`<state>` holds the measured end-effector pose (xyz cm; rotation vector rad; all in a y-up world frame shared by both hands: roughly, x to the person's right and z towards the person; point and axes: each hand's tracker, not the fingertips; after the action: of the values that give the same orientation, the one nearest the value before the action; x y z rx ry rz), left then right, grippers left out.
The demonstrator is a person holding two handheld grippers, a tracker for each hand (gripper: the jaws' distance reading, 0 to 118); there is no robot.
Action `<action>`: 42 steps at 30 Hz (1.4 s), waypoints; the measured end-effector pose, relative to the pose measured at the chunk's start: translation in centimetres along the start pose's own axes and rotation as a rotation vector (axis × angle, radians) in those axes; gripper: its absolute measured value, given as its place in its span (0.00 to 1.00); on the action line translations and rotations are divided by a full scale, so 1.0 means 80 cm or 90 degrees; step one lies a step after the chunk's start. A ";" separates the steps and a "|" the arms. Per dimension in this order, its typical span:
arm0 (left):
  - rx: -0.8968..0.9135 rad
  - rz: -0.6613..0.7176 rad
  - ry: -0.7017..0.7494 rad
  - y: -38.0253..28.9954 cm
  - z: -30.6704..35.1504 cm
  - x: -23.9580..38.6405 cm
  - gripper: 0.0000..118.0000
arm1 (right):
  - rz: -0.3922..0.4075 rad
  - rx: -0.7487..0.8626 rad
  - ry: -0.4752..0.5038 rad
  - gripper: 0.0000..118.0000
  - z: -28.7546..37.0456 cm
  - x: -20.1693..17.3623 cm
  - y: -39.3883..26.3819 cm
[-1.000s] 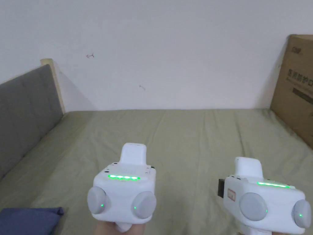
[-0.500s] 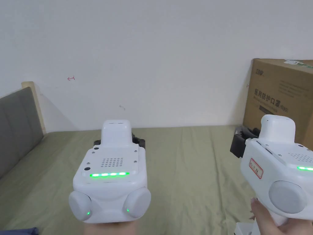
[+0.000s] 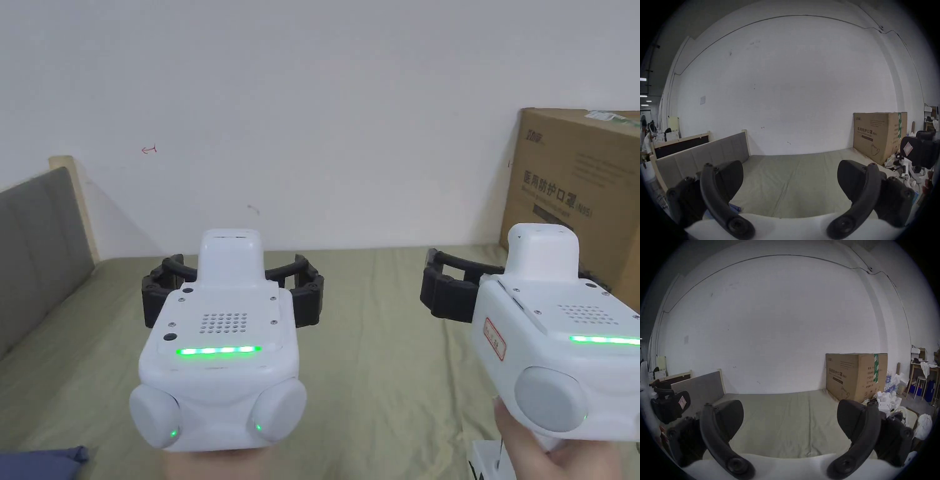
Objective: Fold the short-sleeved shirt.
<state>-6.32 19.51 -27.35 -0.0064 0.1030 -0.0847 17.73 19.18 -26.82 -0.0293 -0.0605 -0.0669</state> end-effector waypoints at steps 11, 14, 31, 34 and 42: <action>-0.022 0.026 -0.042 -0.002 -0.006 -0.010 0.98 | 0.014 -0.016 0.005 0.99 -0.008 -0.003 -0.004; -0.032 0.020 -0.029 -0.003 -0.009 -0.008 0.98 | 0.006 -0.026 0.008 0.99 -0.010 -0.003 -0.007; -0.054 0.047 -0.086 -0.009 -0.015 -0.012 0.98 | 0.000 -0.047 -0.001 0.99 -0.020 0.000 -0.016; -0.051 0.050 -0.081 -0.010 -0.015 -0.013 0.98 | 0.001 -0.049 -0.001 0.99 -0.020 -0.001 -0.017; -0.044 0.072 -0.091 -0.009 -0.014 -0.018 0.98 | 0.013 -0.050 0.002 0.99 -0.021 -0.007 -0.019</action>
<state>-7.90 18.91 -28.32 -0.0754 -0.0368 0.0330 17.19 17.64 -28.49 -0.1083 -0.0546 -0.0487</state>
